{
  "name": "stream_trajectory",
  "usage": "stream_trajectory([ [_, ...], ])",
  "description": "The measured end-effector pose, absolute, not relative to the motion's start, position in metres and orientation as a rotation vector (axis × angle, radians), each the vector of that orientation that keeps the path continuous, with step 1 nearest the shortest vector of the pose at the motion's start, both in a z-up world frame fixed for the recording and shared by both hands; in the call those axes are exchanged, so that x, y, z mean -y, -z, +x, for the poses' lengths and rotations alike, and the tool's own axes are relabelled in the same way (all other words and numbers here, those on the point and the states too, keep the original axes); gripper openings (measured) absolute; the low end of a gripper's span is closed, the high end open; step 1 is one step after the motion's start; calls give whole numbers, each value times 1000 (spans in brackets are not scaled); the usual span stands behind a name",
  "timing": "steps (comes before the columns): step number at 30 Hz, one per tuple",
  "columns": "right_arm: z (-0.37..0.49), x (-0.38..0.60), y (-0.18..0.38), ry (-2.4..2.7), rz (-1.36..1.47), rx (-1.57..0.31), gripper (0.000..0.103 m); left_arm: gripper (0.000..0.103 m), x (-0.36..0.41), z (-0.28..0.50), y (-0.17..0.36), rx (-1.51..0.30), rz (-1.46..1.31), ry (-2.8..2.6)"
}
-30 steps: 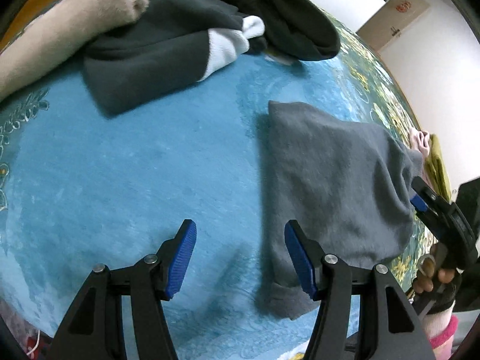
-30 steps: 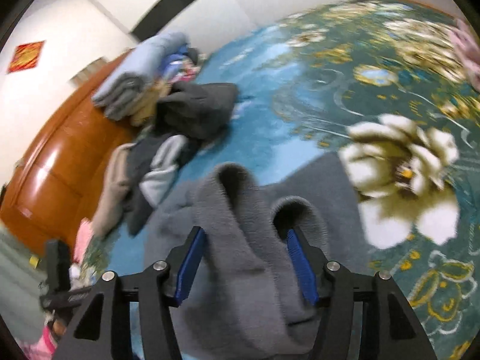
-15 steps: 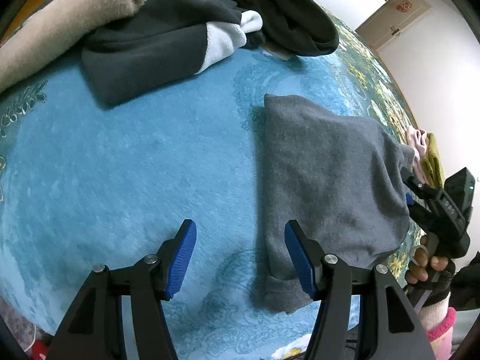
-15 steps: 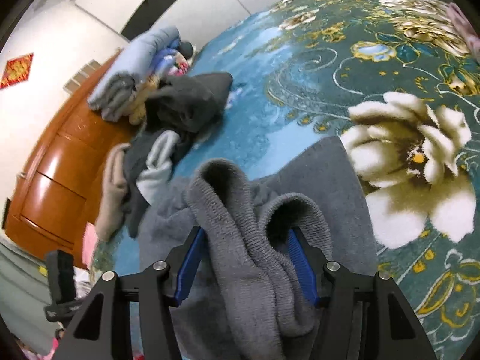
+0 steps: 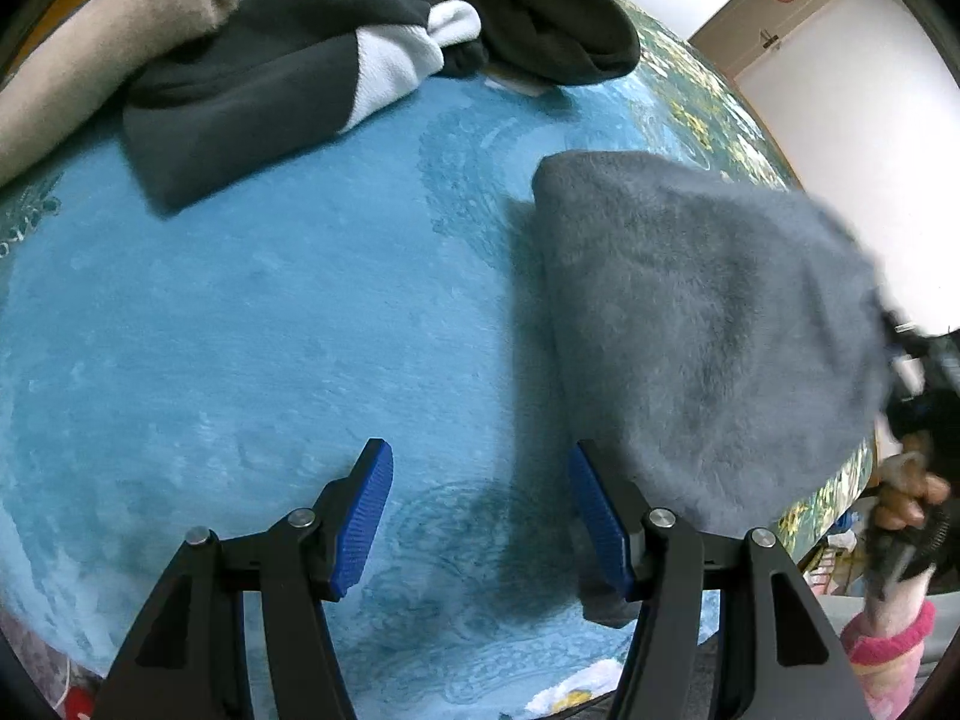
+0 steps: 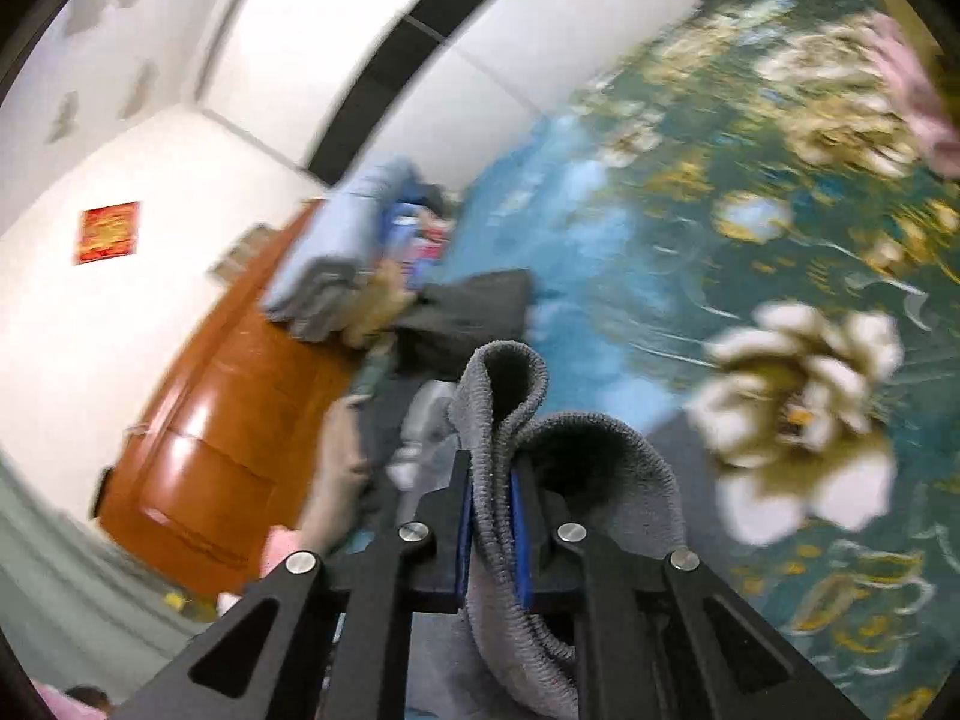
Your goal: Fold clothes
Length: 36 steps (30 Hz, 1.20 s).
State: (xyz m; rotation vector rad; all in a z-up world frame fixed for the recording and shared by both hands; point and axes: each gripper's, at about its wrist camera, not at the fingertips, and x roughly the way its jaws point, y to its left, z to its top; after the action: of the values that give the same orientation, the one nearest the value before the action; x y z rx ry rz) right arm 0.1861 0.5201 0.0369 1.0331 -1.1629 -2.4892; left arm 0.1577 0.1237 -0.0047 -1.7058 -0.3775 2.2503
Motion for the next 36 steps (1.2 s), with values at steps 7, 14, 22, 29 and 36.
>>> stream_trajectory([
  [7, 196, -543, 41, 2390, 1148, 1459, 15, 62, -123, 160, 3, 365, -1713, -2257],
  [14, 197, -538, -24, 2641, 1165, 1125, 24, 62, -136, 164, -33, 289, -1548, -2313],
  [22, 162, -487, -40, 2590, 1260, 723, 28, 62, -210, 186, -46, 69, -1389, -2149],
  [29, 125, -491, -8, 2554, 1421, 787, 28, 62, -214, 173, 7, 150, -1597, -2075],
  [36, 125, -488, -11, 2578, 1445, 761, 28, 62, -199, 167, -19, 256, -1541, -2061],
])
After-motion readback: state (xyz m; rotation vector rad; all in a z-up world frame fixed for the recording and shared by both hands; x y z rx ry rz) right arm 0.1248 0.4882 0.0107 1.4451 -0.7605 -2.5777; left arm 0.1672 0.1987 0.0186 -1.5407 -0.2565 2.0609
